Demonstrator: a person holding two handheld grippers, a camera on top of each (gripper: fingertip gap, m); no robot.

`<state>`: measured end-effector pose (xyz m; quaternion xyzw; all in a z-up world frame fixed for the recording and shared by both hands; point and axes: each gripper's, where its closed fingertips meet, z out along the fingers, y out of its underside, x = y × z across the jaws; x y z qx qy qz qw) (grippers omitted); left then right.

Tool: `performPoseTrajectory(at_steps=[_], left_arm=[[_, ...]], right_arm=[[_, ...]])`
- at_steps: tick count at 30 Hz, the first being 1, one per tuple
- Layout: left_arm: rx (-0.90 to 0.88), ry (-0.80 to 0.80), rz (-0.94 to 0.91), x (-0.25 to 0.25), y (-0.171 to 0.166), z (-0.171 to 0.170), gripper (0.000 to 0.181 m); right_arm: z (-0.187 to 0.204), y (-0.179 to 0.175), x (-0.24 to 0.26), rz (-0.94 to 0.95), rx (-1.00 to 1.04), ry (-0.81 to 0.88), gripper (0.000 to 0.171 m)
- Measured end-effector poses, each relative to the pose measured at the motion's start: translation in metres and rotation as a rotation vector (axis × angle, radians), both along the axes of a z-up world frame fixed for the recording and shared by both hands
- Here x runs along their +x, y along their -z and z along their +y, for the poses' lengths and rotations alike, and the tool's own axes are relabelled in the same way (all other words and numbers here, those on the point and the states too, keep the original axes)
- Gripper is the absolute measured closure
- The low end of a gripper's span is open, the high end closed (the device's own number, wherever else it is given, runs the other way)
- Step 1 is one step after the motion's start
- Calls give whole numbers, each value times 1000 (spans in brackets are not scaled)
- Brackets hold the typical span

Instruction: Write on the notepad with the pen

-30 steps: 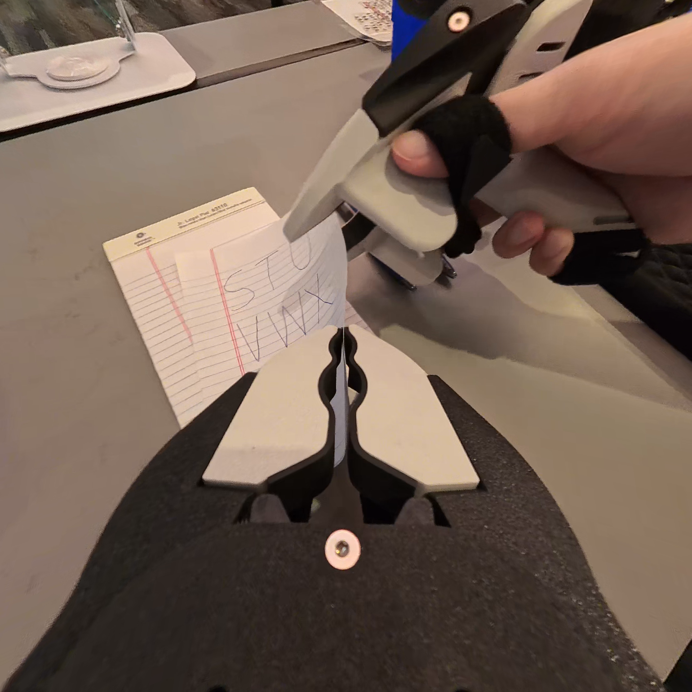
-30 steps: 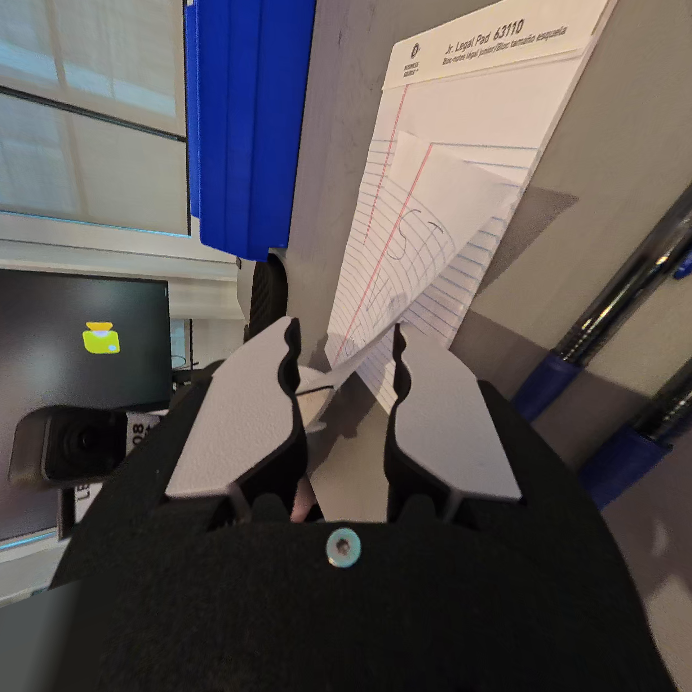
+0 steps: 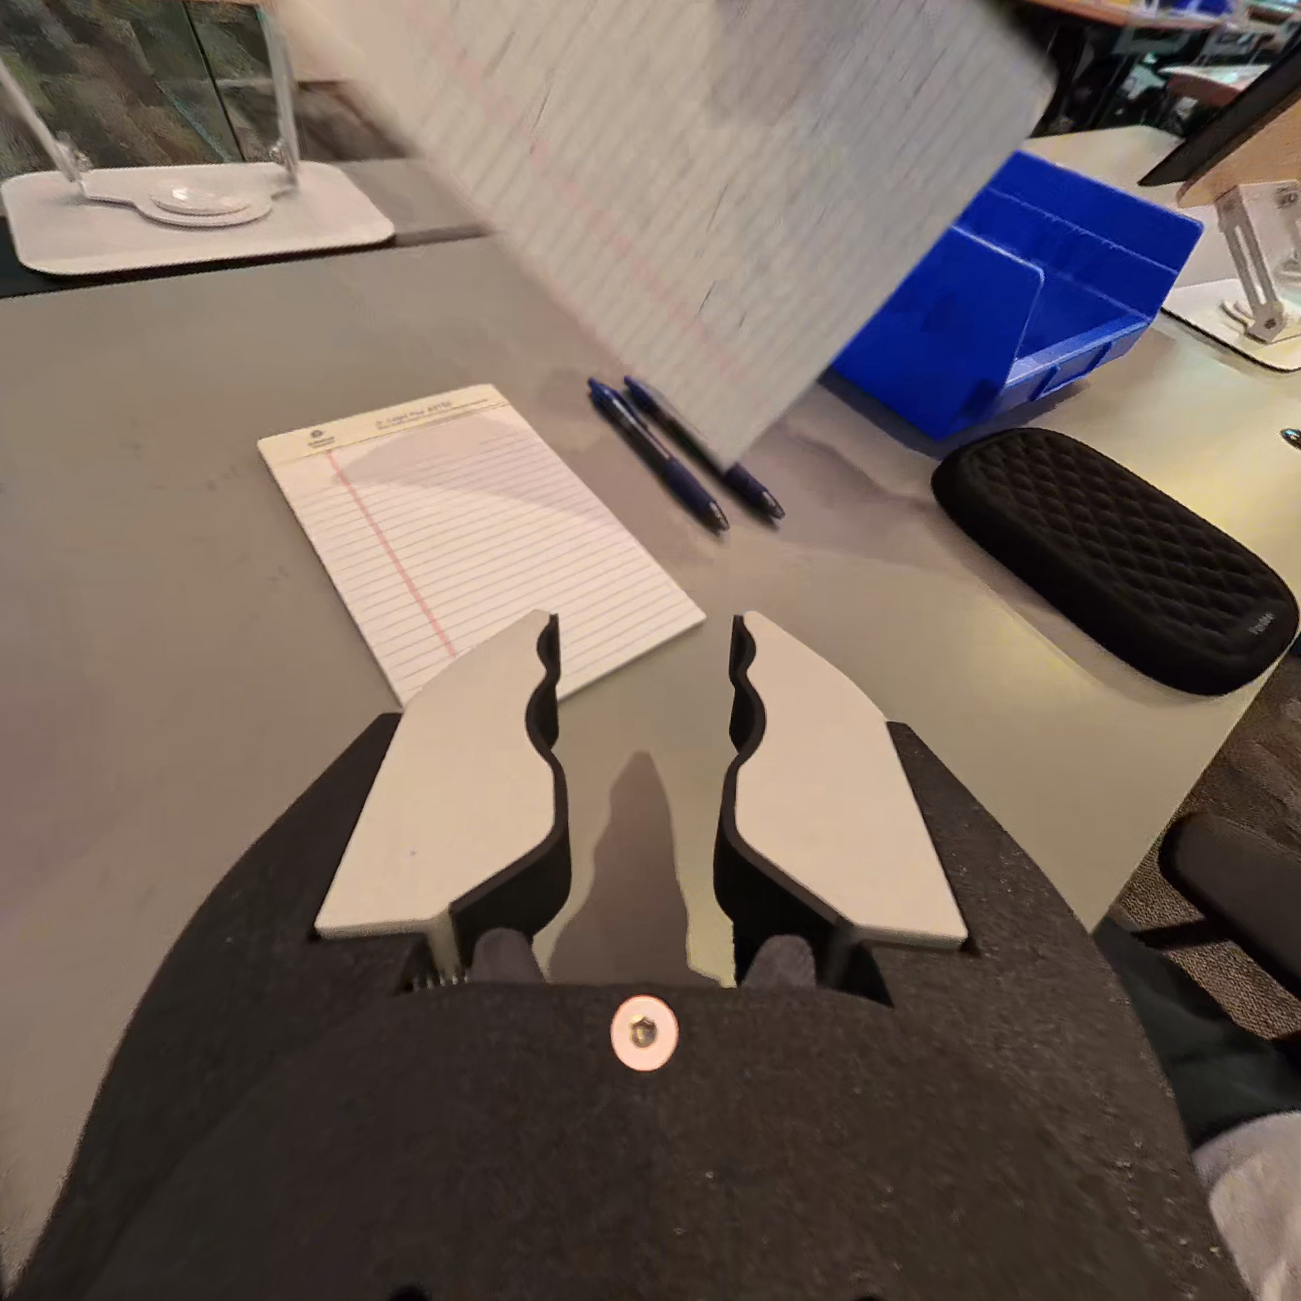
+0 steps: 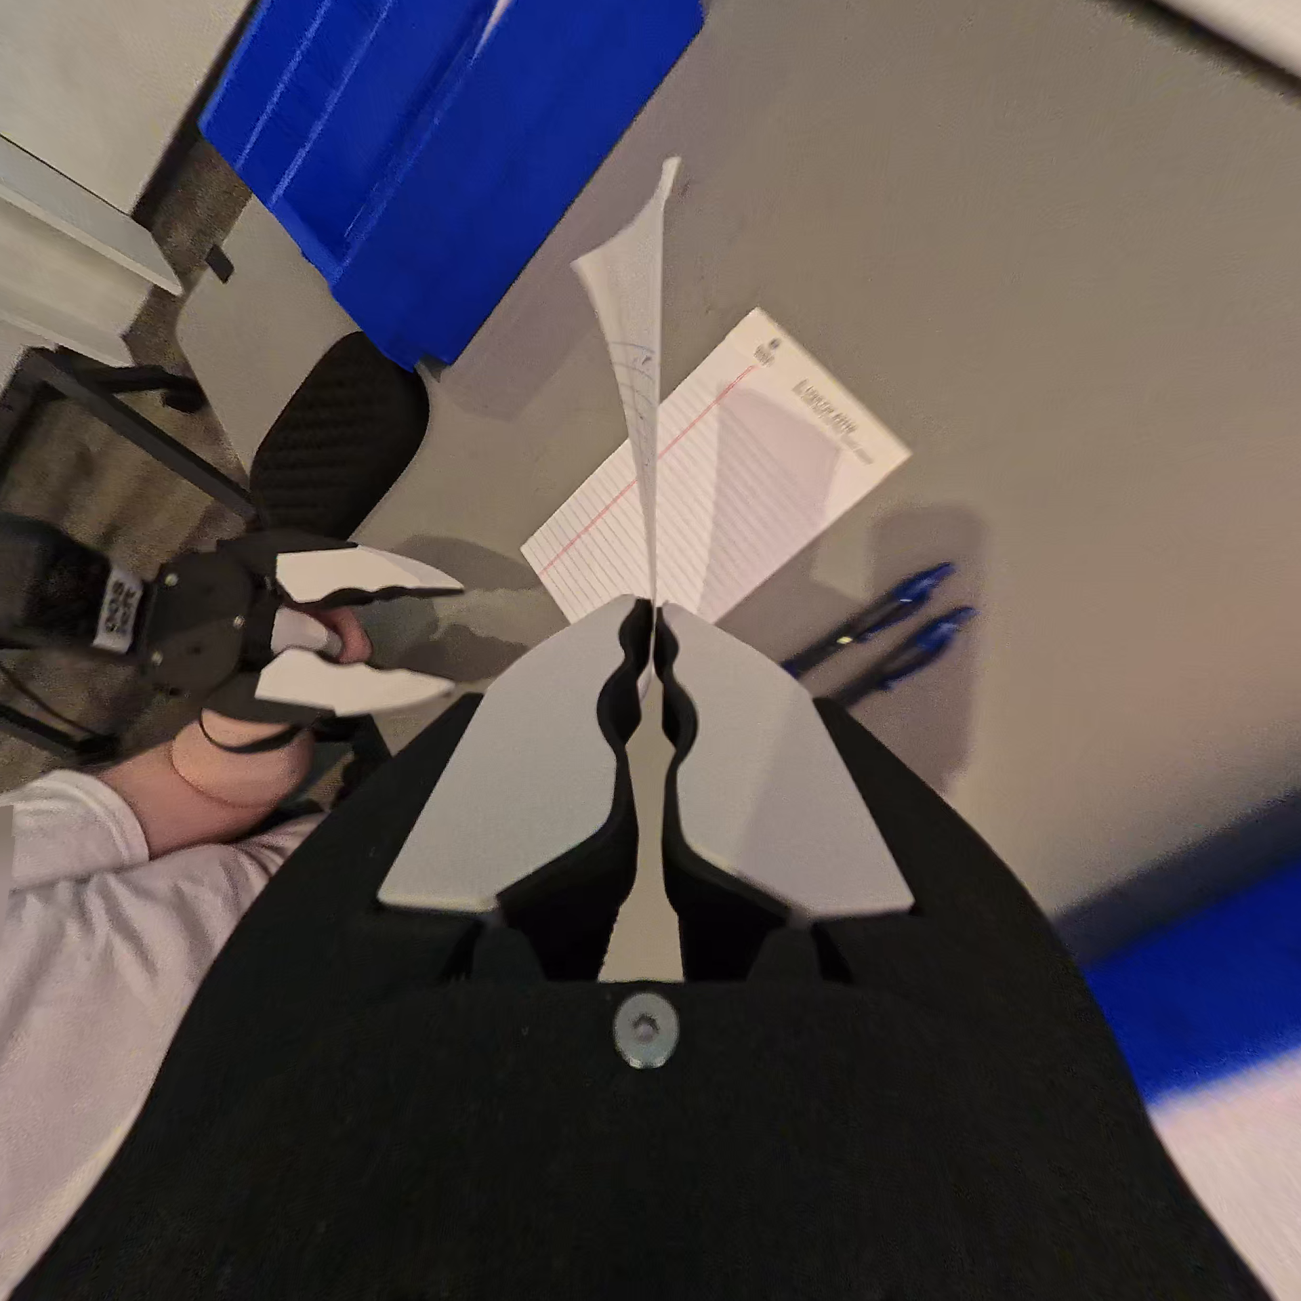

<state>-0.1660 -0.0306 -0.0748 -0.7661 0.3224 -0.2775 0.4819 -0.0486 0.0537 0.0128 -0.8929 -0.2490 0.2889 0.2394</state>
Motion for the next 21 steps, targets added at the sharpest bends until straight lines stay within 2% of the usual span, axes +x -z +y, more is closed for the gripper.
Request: performPoseTrajectory(at_steps=[4, 8, 11, 15, 21], left_arm=[[5, -29, -29, -25, 0, -4, 138], [9, -62, -37, -44, -1, -5, 138], [20, -81, -35, -54, -5, -5, 139], [41, -101, -35, -62, -12, -4, 140], [42, -116, -21, -66, -13, -2, 140]], right_arm=[[-1, -65, 67, -62, 65, 3, 171], [-2, -90, 148, -76, 76, 105, 171], [-7, -75, 213, -133, 44, 208, 171], [-17, -46, 273, -123, 2, 300, 171], [-23, -7, 303, -2, -67, 342, 171]])
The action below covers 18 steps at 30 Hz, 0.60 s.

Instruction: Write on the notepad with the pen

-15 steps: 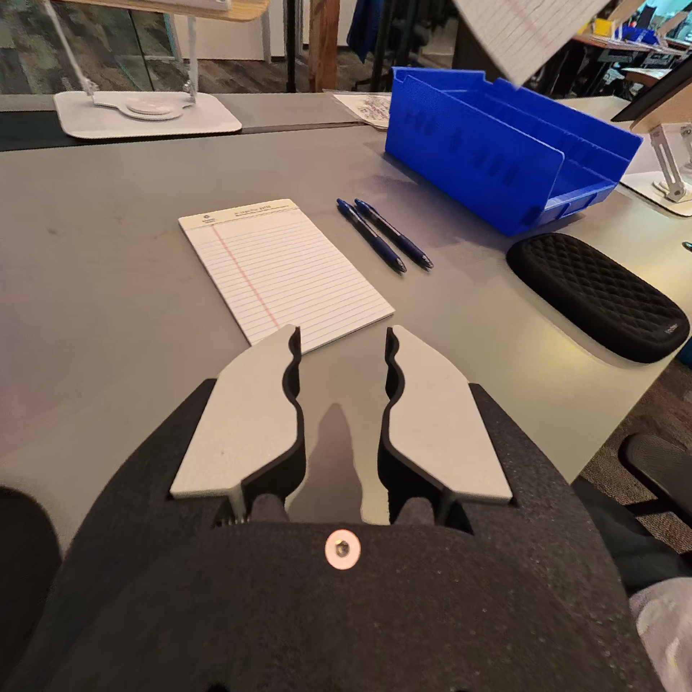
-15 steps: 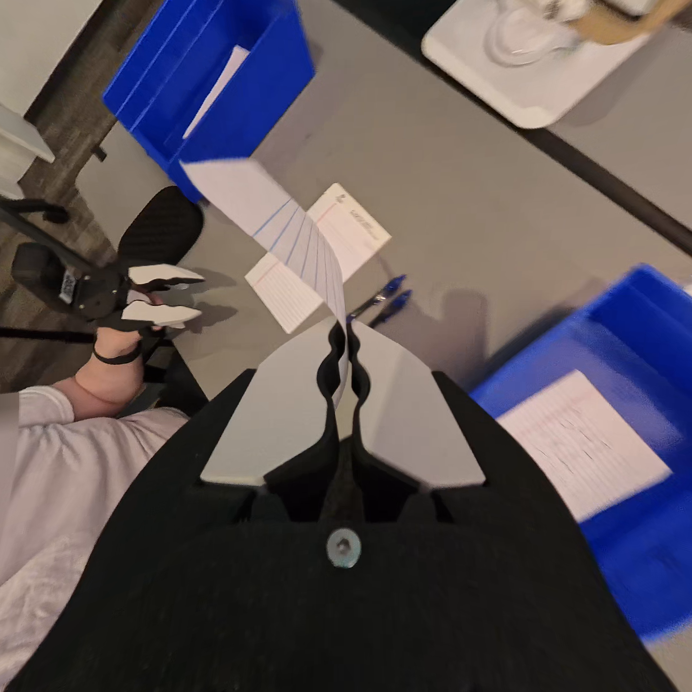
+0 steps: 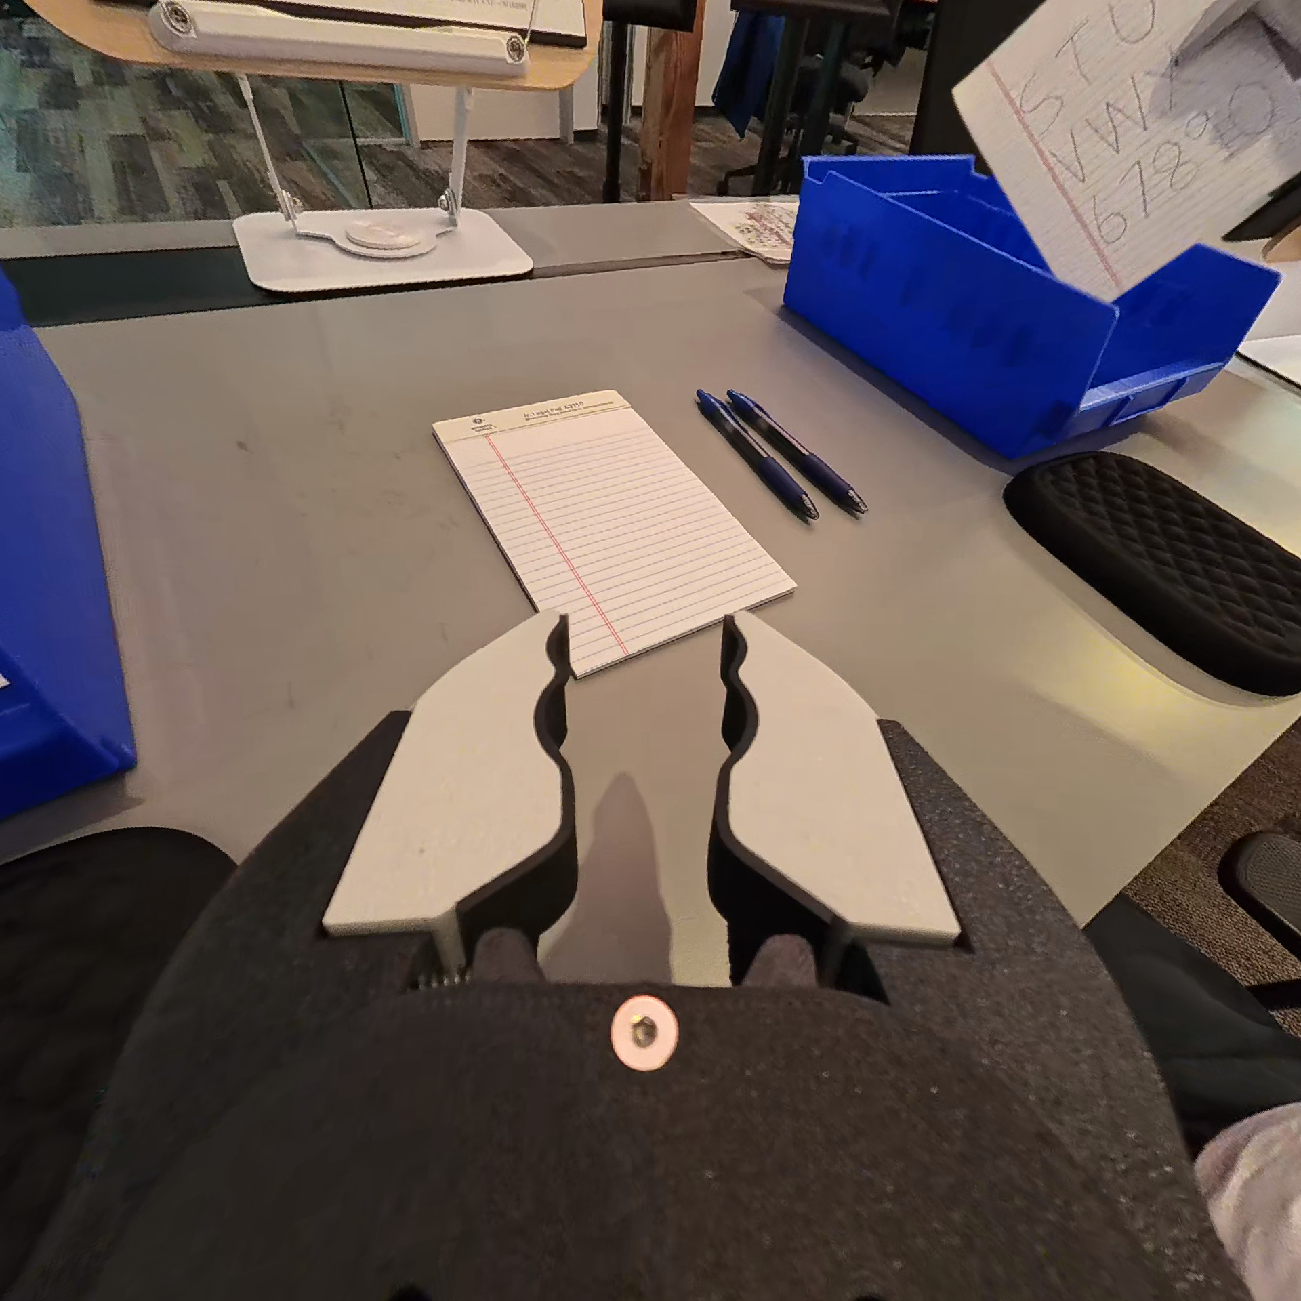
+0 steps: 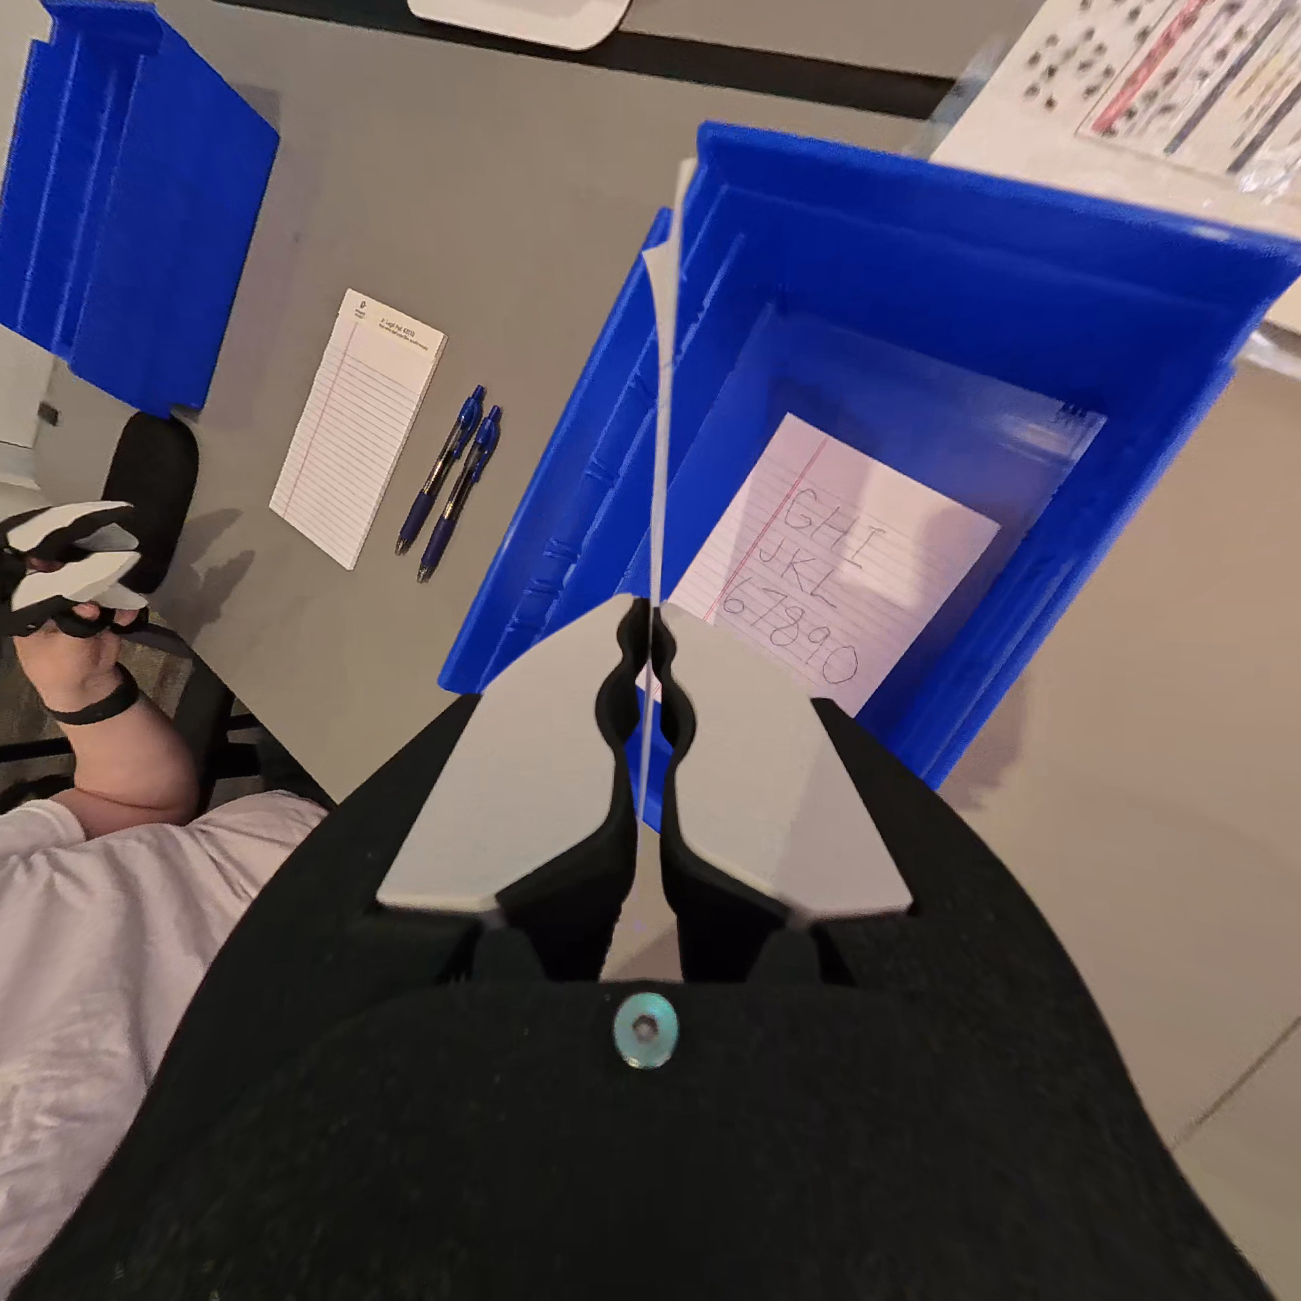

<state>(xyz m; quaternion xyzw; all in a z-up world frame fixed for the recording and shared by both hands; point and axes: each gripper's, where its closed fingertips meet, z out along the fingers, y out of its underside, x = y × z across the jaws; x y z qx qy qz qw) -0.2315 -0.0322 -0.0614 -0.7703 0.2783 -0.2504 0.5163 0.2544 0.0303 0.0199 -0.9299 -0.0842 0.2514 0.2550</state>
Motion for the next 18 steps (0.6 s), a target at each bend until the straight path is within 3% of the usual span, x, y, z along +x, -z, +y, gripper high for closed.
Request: performPoseTrajectory(at_steps=[18], left_arm=[[1, -9, 54, 0, 1, -3, 141]], right_arm=[[20, 88, -20, 203, -248, 124, 171]])
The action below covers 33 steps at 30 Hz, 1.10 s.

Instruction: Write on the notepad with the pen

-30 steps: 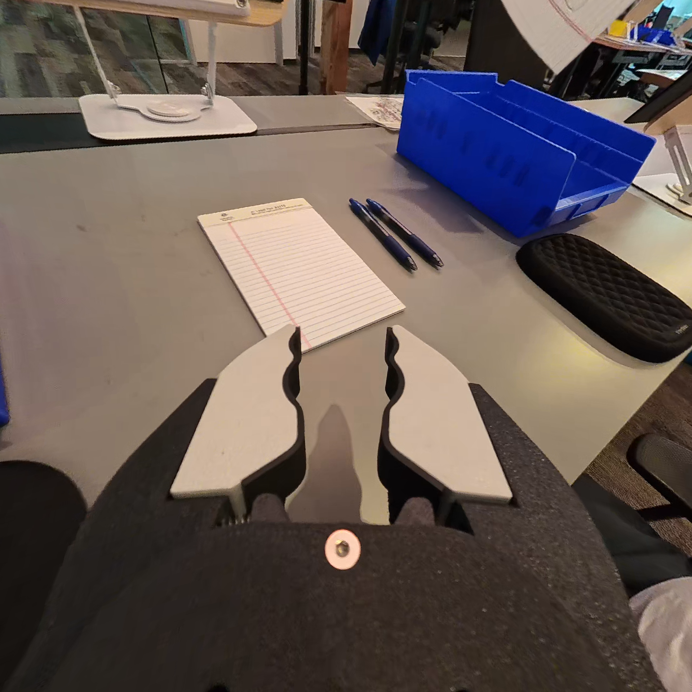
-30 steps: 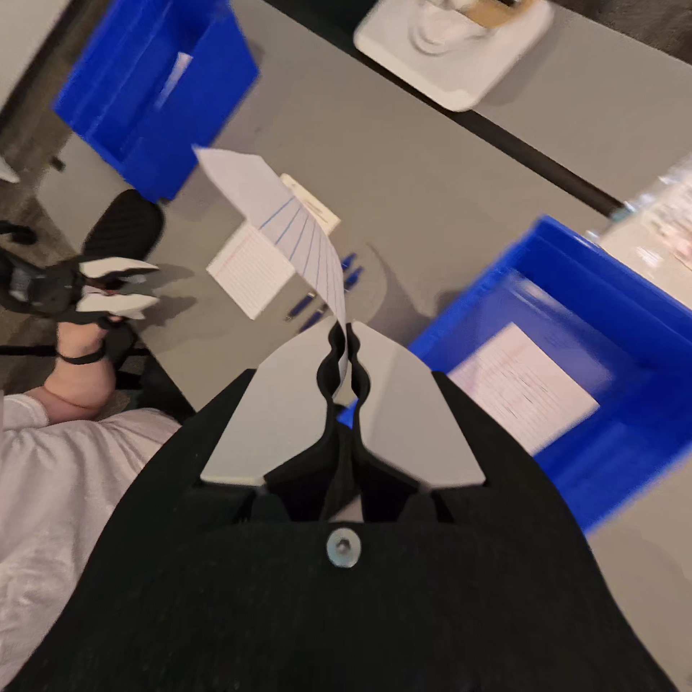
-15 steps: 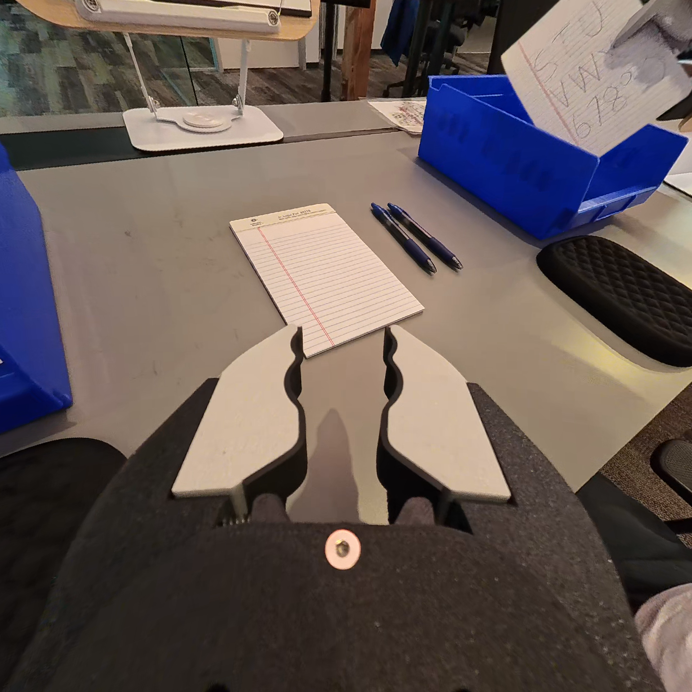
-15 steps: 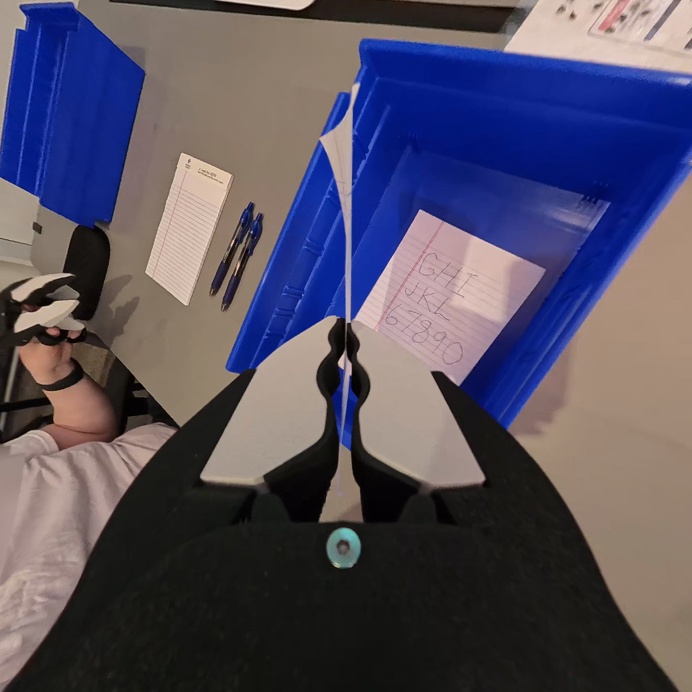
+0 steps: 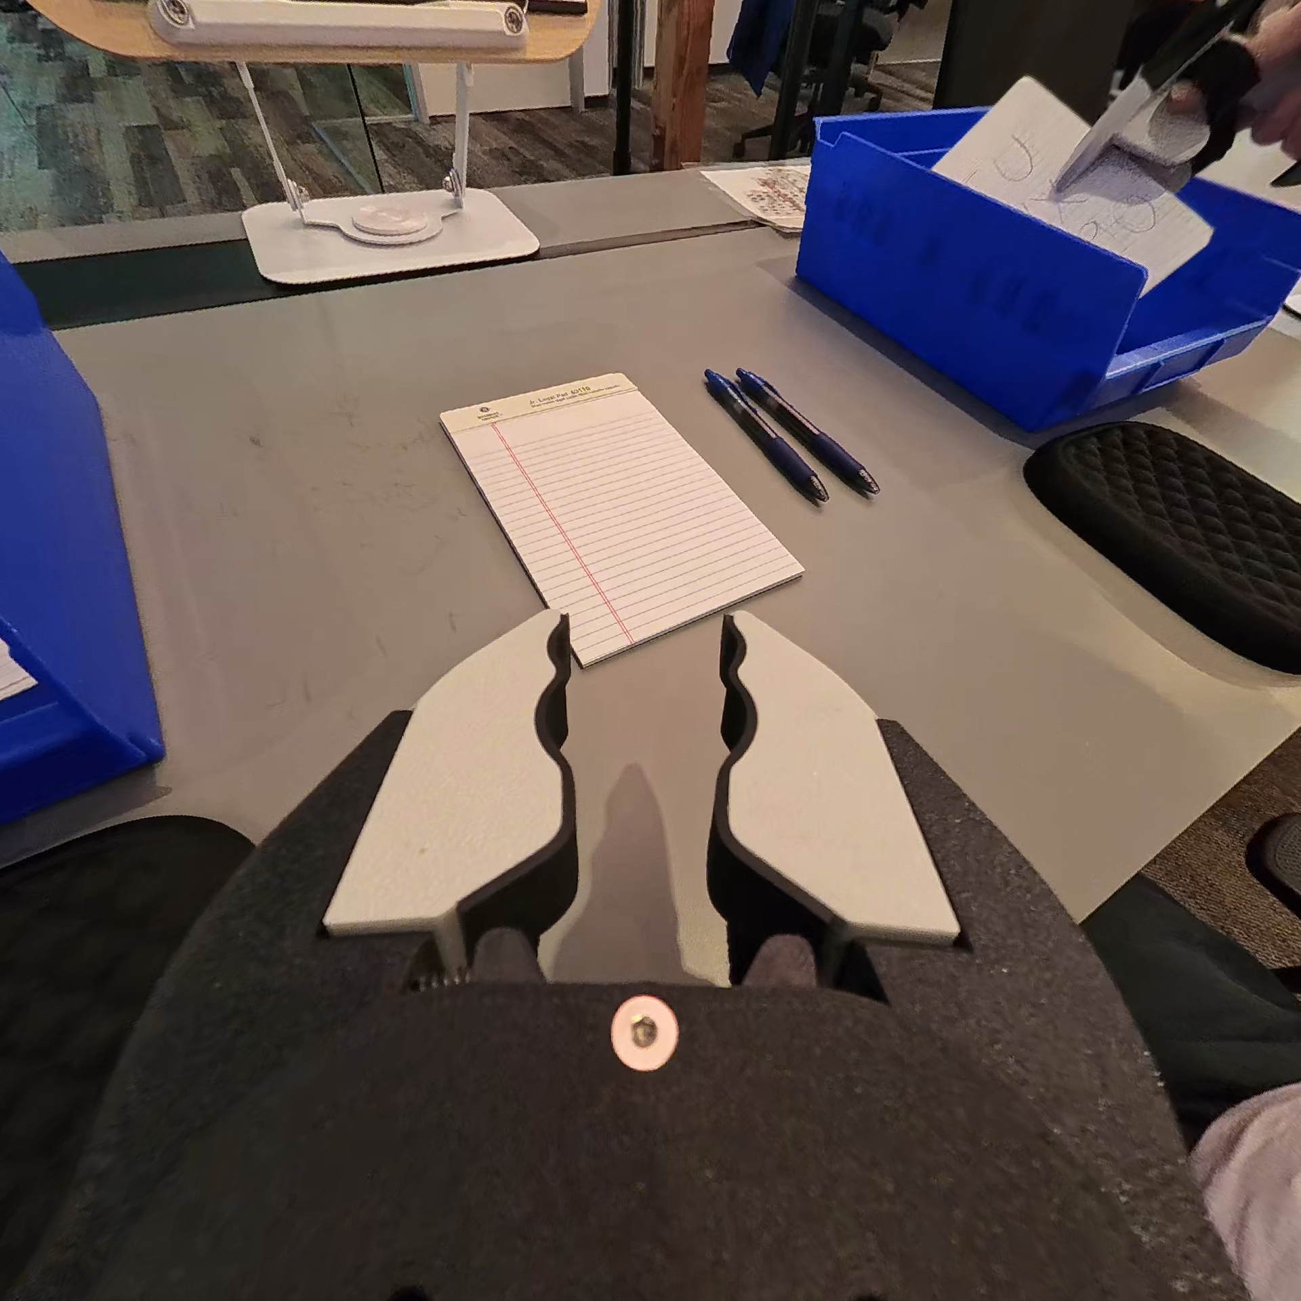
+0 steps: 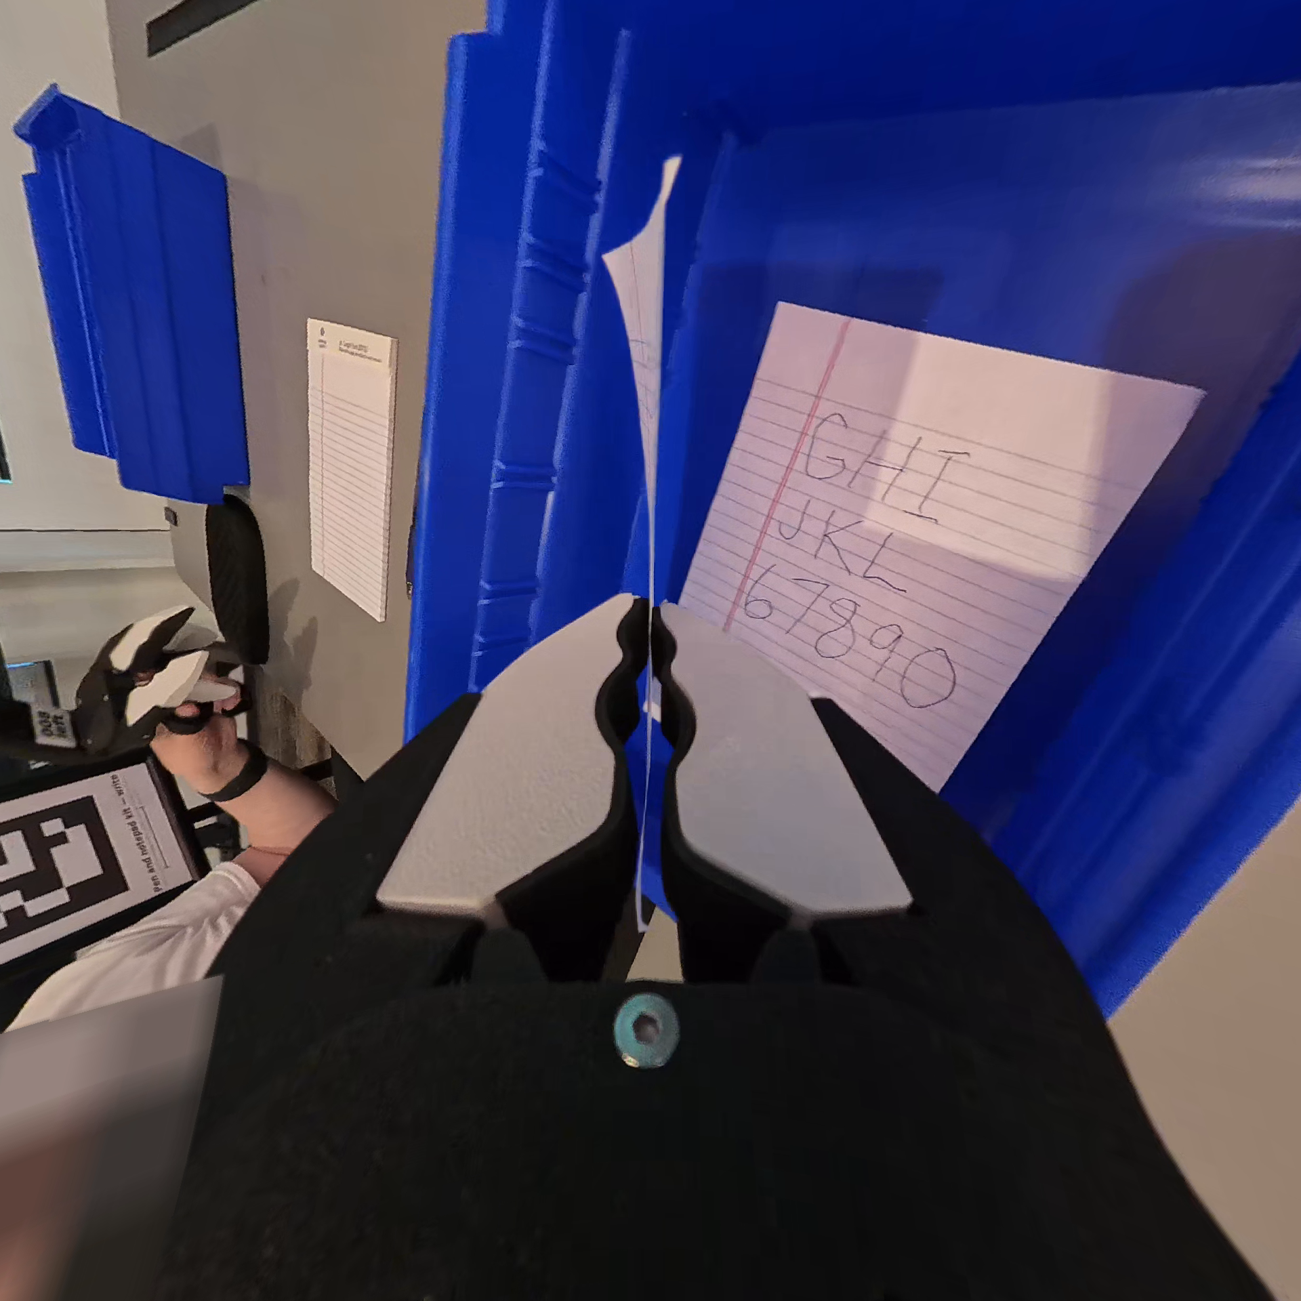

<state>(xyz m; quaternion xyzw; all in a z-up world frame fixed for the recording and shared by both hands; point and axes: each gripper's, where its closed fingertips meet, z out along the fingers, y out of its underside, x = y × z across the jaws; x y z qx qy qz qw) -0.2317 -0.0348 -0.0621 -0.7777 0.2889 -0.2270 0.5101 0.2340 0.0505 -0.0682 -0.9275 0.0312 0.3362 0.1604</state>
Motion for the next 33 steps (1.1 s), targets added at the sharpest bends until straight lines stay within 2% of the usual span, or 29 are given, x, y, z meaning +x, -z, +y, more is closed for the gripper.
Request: performPoseTrajectory(at_steps=[7, 18, 33], left_arm=[[9, -10, 11, -5, -2, 0, 141], [14, -9, 23, -8, -2, -1, 141], [27, -24, 27, -14, -5, -3, 142]], right_arm=[[0, 24, 11, -44, -47, 39, 170], [-5, 59, 33, -320, -108, 11, 170], [4, 75, 48, -514, -103, 52, 167]])
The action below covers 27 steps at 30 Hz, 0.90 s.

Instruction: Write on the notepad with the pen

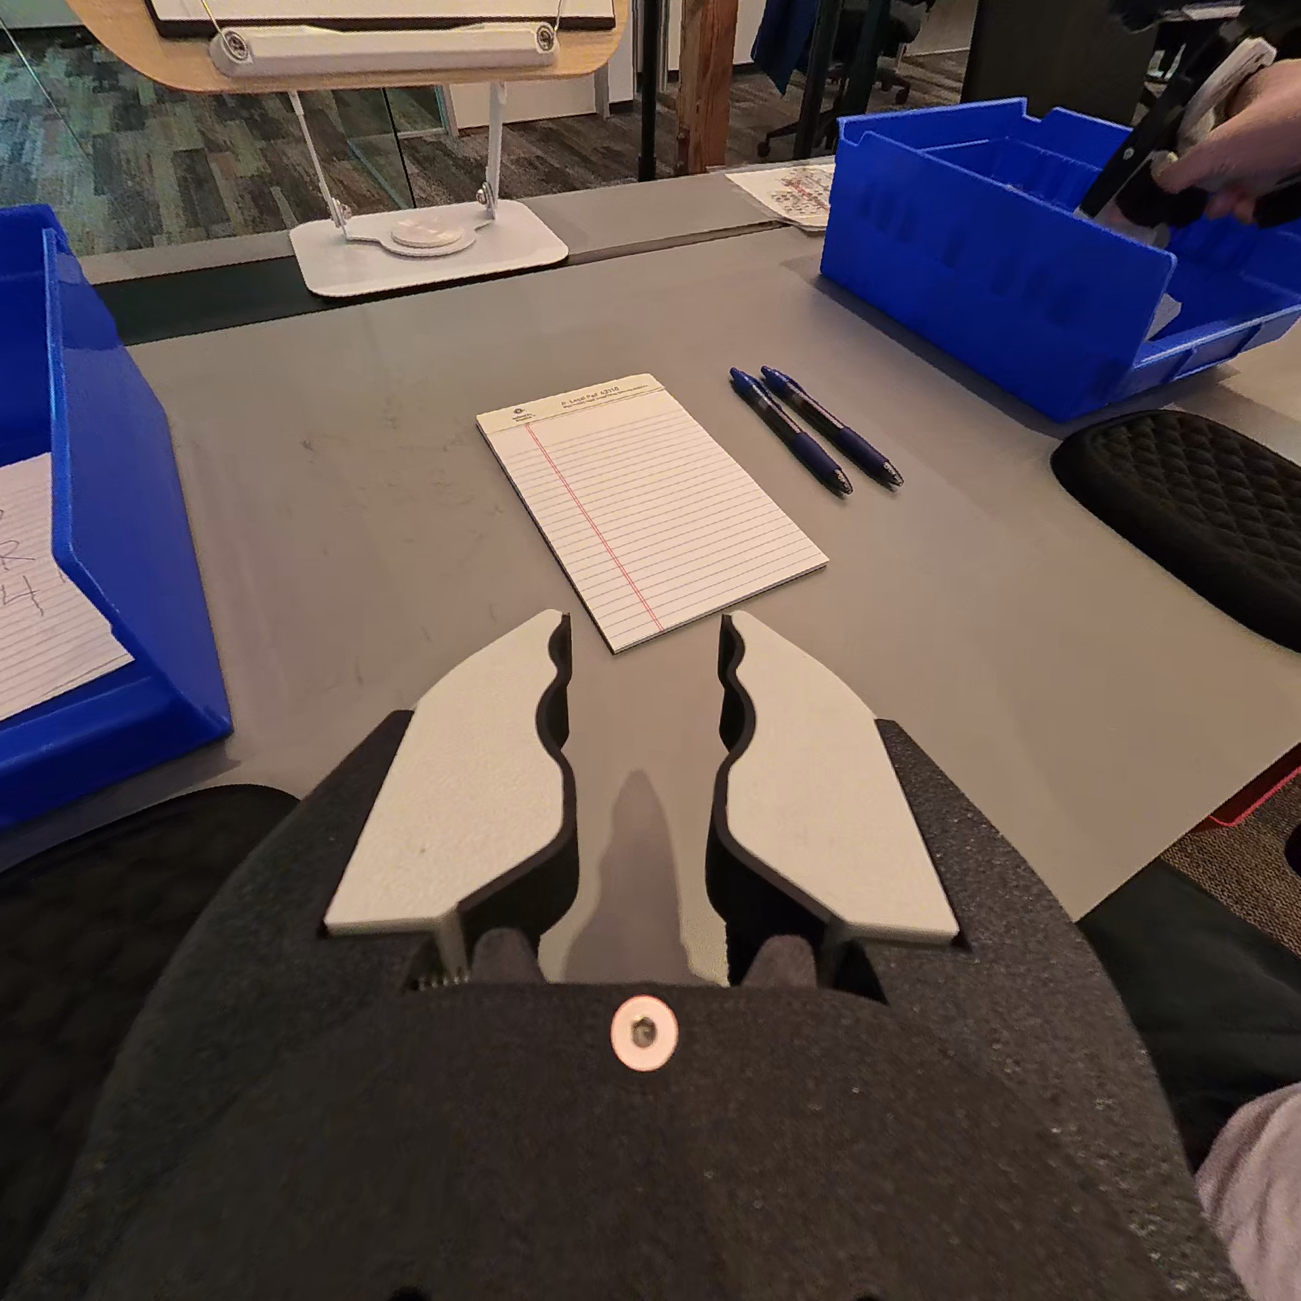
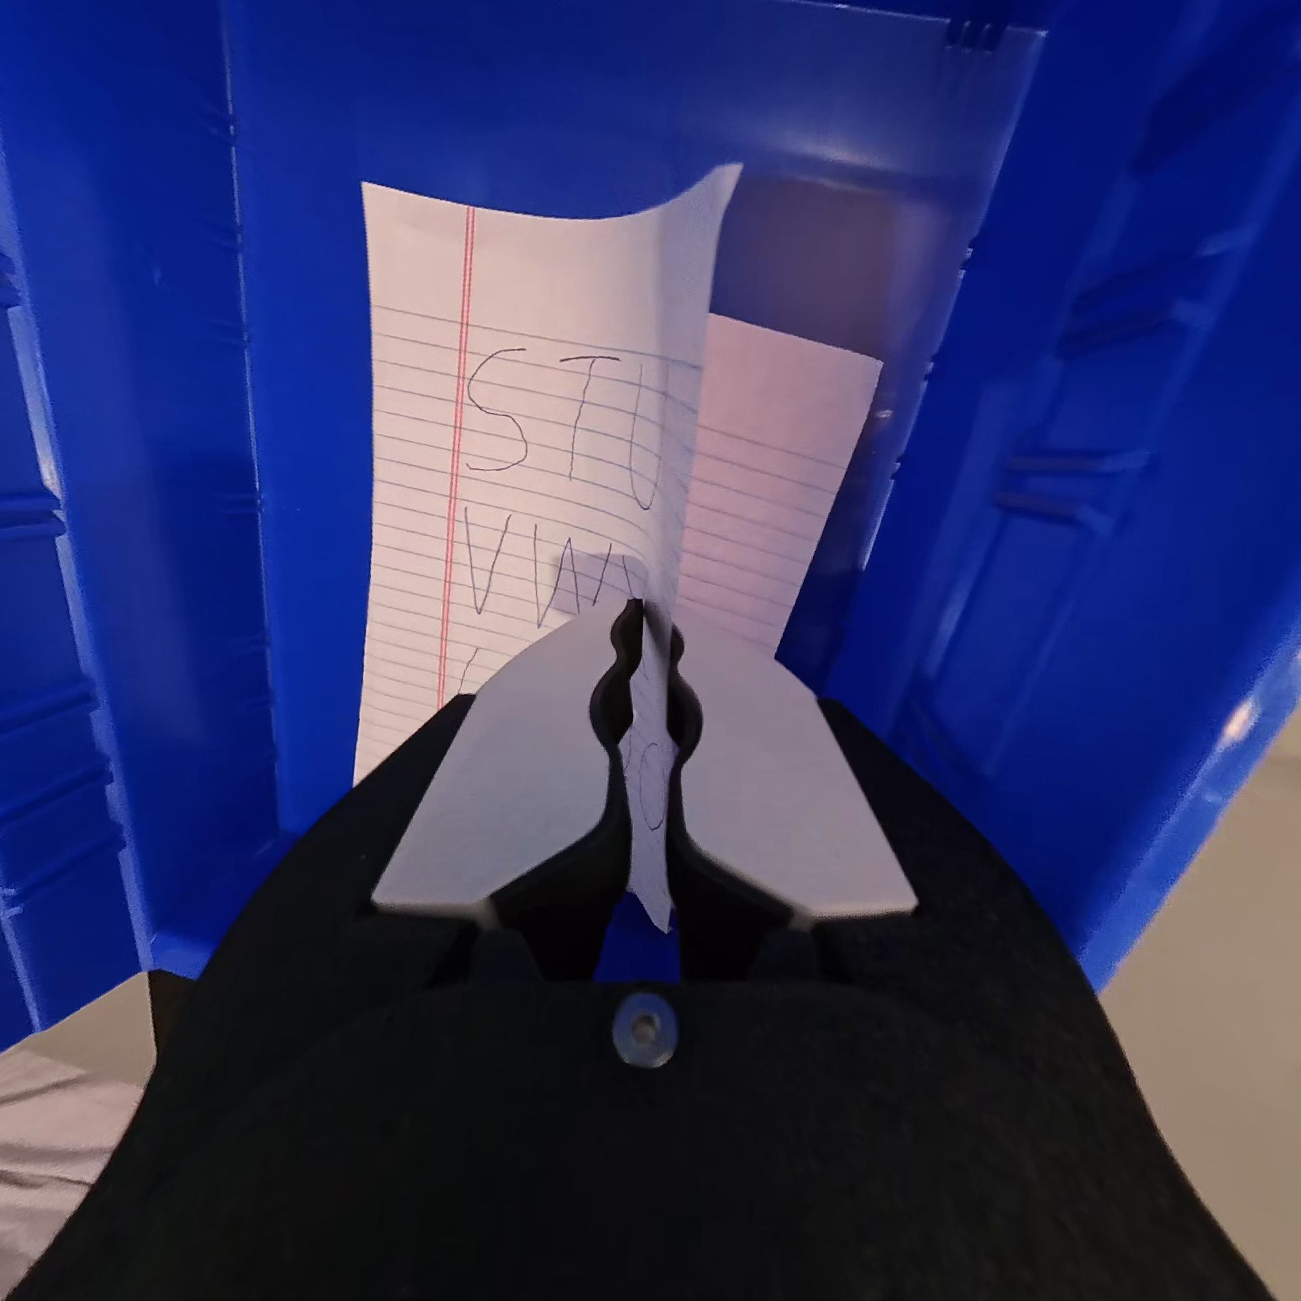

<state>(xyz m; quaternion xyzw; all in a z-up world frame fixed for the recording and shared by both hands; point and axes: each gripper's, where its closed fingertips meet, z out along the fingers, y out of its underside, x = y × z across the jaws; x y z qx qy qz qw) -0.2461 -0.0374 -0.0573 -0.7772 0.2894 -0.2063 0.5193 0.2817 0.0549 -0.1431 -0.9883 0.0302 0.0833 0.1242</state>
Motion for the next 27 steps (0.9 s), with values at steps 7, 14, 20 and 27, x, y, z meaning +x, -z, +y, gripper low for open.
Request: performPoseTrajectory(at_steps=[7, 14, 20, 27], left_arm=[[5, 3, -1, 1, -1, -1, 142], [12, 0, -4, 0, -4, -2, 142], [16, -1, -9, -1, -6, -3, 142], [26, -5, -17, -5, -9, -6, 142]], right_arm=[[-1, 5, 6, -83, -16, -12, 160], [4, 1, 12, -178, 9, -28, 148], [5, -11, 17, -273, 36, -53, 140], [3, -20, 23, -333, 54, -55, 136]])
